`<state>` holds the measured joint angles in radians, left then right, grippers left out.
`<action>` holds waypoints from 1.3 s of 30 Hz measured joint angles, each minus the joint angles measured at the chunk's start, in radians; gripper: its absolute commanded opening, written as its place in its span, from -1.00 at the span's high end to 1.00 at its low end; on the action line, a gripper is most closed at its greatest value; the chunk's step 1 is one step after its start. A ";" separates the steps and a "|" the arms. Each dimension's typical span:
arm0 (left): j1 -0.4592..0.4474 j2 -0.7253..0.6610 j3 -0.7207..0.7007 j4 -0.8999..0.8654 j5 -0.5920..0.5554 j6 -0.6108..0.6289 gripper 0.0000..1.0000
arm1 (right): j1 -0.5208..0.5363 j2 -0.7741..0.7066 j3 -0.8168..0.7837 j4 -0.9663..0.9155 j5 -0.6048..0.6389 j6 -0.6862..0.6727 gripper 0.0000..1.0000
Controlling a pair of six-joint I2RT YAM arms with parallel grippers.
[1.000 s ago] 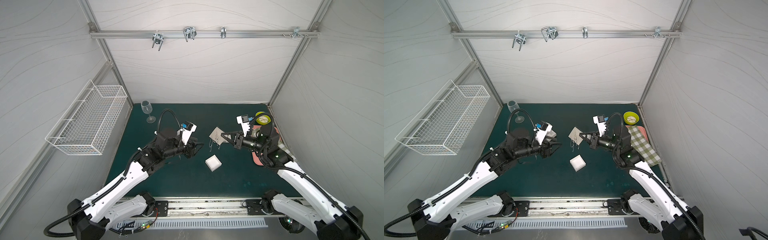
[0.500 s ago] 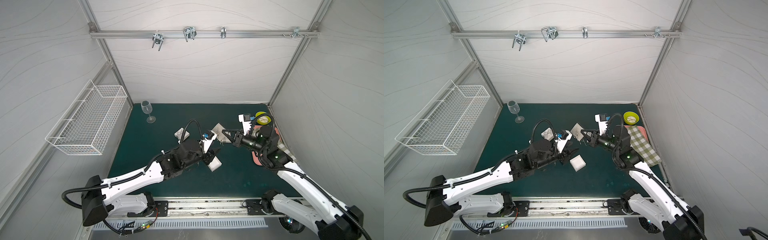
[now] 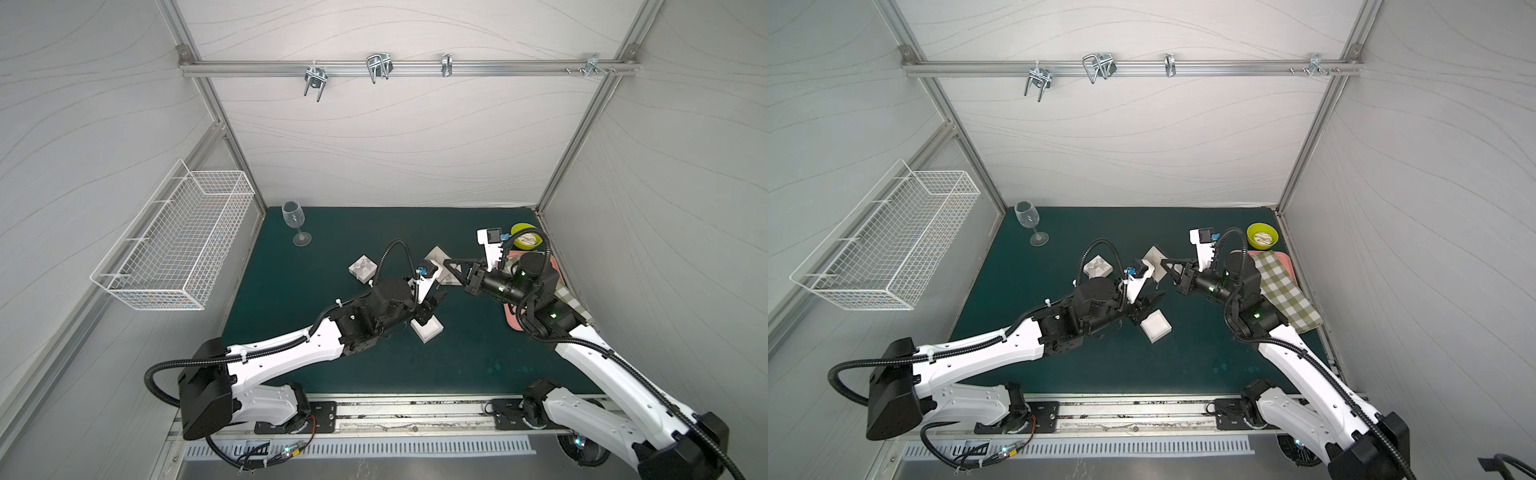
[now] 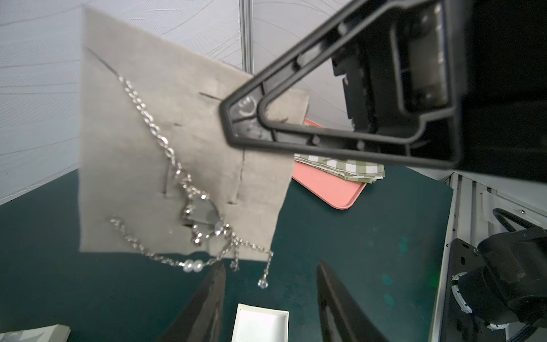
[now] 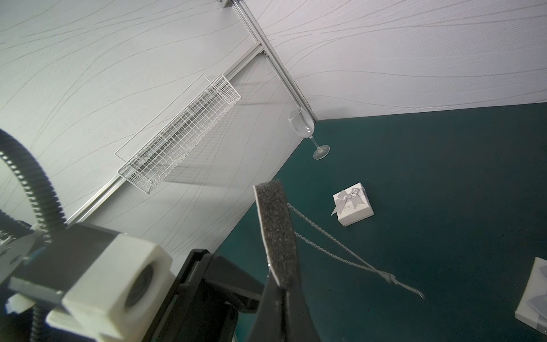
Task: Take the necklace out of the lift-off lid jewelry box
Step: Pick up the necklace from the inner lining.
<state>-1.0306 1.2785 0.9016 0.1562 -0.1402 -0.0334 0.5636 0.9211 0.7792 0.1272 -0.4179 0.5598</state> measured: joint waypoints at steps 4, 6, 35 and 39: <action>0.000 0.020 0.000 0.014 -0.013 -0.003 0.30 | 0.001 -0.001 0.002 0.000 0.000 0.000 0.94; 0.000 0.026 0.000 0.017 -0.029 -0.008 0.50 | 0.001 -0.001 0.002 -0.001 0.002 0.000 0.94; 0.129 -0.300 0.000 -0.373 -0.034 -0.031 1.00 | 0.004 -0.087 0.012 -0.181 0.066 -0.118 0.93; 0.221 -0.303 0.069 -0.475 0.023 -0.042 1.00 | 0.005 -0.108 -0.014 -0.225 0.064 -0.142 0.93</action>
<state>-0.8093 0.9760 0.9710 -0.3183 -0.1173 -0.0753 0.5682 0.8131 0.7650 -0.0982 -0.3542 0.4175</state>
